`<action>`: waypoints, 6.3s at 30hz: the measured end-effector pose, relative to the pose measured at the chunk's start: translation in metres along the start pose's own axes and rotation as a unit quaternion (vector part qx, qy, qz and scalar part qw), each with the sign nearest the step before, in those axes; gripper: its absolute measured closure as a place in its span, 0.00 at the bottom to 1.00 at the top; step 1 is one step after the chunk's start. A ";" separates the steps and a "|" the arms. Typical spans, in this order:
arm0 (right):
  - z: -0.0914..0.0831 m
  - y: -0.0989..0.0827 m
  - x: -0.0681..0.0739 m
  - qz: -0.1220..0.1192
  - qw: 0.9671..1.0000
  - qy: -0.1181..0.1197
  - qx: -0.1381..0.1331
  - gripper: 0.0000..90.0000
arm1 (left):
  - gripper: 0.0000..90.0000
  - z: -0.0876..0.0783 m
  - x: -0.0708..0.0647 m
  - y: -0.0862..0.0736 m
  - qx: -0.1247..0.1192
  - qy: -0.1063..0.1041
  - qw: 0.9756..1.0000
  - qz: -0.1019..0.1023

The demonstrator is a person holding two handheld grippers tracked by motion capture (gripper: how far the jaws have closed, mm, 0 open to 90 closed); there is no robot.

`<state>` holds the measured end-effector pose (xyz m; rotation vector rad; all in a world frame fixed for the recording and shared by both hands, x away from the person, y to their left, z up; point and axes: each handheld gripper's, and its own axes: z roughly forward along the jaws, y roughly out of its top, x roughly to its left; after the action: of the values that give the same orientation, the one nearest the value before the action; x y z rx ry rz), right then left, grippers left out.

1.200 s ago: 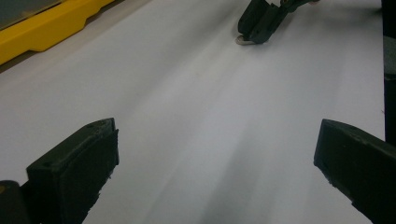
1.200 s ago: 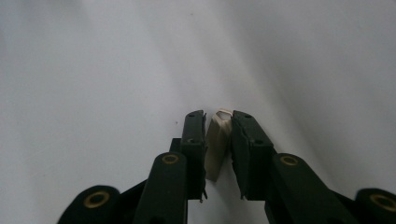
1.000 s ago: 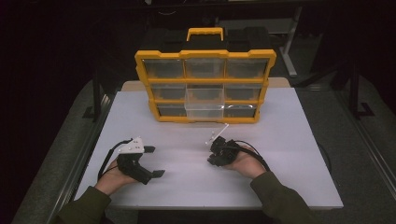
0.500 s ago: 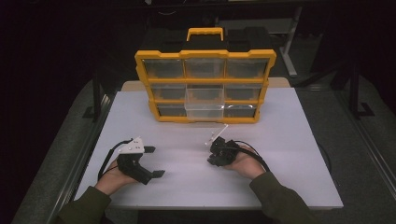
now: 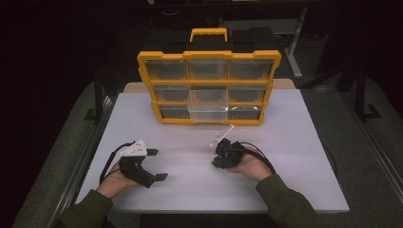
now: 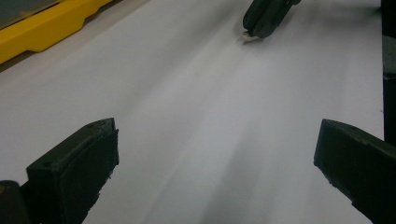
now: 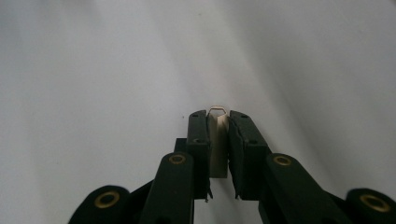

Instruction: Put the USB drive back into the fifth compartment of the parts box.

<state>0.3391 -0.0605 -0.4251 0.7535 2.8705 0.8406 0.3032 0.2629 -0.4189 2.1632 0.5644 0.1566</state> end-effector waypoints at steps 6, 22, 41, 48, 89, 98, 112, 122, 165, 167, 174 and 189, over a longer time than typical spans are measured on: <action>-0.009 -0.001 -0.003 -0.001 1.000 0.001 -0.002 0.86 | 0.00 0.000 0.000 0.000 0.000 0.001 1.000 0.002; -0.032 -0.005 -0.011 0.001 1.000 0.003 -0.003 0.86 | 0.00 -0.001 0.000 0.000 0.000 0.001 1.000 0.000; -0.066 -0.005 -0.021 -0.001 1.000 0.000 -0.015 0.86 | 0.00 0.000 0.001 -0.001 0.001 0.001 1.000 0.000; -0.078 -0.001 -0.024 -0.001 1.000 0.001 -0.017 0.86 | 0.00 0.000 0.001 -0.001 0.002 0.001 1.000 0.000; -0.138 0.027 -0.046 -0.002 1.000 -0.010 -0.028 0.86 | 0.00 0.000 0.003 -0.001 0.001 -0.001 1.000 -0.003; -0.153 0.033 -0.051 -0.001 0.999 -0.013 -0.033 0.86 | 0.00 0.001 0.004 -0.002 0.004 -0.005 1.000 -0.007; -0.179 0.055 -0.058 -0.006 0.999 -0.028 -0.043 0.86 | 0.00 0.000 0.004 -0.004 0.008 -0.004 1.000 -0.009; -0.191 0.071 -0.064 -0.008 0.998 -0.036 -0.057 0.86 | 0.00 0.000 0.005 -0.004 0.008 -0.005 1.000 -0.009; -0.135 0.136 -0.078 0.008 0.997 -0.021 -0.079 0.81 | 0.00 -0.001 0.004 -0.004 0.005 -0.006 1.000 -0.012; -0.137 0.136 -0.078 0.017 0.995 -0.015 -0.094 0.68 | 0.00 0.000 0.004 -0.004 0.005 -0.007 1.000 -0.013; -0.152 0.128 -0.077 0.022 0.993 -0.025 -0.111 0.58 | 0.00 0.000 0.004 -0.004 0.006 -0.006 1.000 -0.013; -0.170 0.100 -0.073 0.038 0.989 -0.046 -0.139 0.37 | 0.00 0.000 0.005 -0.004 0.006 -0.005 1.000 -0.014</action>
<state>0.4157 -0.1054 -0.2339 0.8451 2.5841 1.1514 0.3060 0.2673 -0.4223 2.1648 0.5896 0.1276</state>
